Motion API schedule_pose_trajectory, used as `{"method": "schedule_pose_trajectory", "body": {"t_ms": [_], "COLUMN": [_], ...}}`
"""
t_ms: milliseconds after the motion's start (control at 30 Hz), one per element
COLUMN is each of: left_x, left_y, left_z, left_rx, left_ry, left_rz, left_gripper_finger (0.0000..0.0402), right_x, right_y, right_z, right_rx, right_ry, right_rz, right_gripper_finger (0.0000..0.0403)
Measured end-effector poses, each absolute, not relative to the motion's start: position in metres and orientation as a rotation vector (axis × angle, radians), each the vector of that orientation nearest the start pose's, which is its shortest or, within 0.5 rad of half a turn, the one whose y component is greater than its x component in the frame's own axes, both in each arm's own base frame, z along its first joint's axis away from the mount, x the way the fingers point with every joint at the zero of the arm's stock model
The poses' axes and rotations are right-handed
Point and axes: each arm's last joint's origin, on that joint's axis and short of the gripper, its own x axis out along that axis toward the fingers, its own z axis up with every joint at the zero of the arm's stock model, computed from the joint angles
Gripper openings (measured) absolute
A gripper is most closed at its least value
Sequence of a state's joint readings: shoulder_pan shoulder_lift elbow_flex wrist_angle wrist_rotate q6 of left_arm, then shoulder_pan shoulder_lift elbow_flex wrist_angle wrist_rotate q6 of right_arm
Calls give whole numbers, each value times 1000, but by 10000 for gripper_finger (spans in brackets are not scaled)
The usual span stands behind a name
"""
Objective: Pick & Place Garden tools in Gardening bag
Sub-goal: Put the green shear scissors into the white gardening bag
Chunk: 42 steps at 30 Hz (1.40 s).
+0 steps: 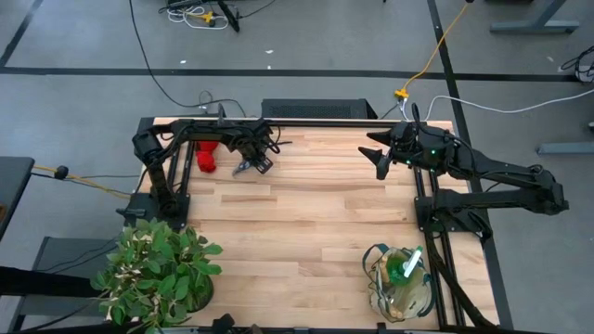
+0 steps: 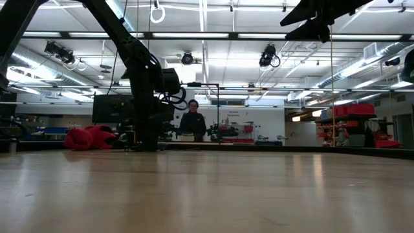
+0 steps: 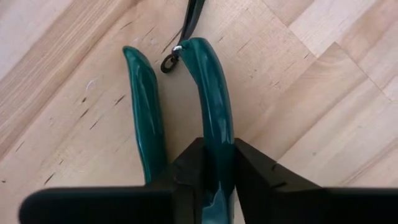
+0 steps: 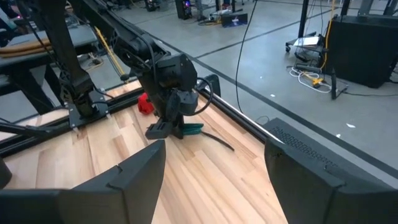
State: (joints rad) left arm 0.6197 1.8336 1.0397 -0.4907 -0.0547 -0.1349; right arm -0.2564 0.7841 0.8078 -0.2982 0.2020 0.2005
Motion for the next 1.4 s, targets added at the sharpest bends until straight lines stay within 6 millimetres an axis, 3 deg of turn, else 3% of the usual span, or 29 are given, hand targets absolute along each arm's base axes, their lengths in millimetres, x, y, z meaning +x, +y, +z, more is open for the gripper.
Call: {"method": "schedule_pose_trajectory", "body": {"t_ms": [533,933,1400], "left_x": [267,289,322], "left_y": [192,201,218], "left_z": [139,178,256], "left_rx": [-482,-488,-434], "left_ry": [1205,1067,791], "left_rz": [653,541,367], "left_gripper_finger": [63,63,63], "right_x": [162,162,162], "right_y": [-49,-48,-48], "right_z": [330,330,330], "right_rx": [194,195,197], "right_ry": [229,227,226], "right_rz": [-480,-477,-476], "right_gripper_finger": [277,277,277]}}
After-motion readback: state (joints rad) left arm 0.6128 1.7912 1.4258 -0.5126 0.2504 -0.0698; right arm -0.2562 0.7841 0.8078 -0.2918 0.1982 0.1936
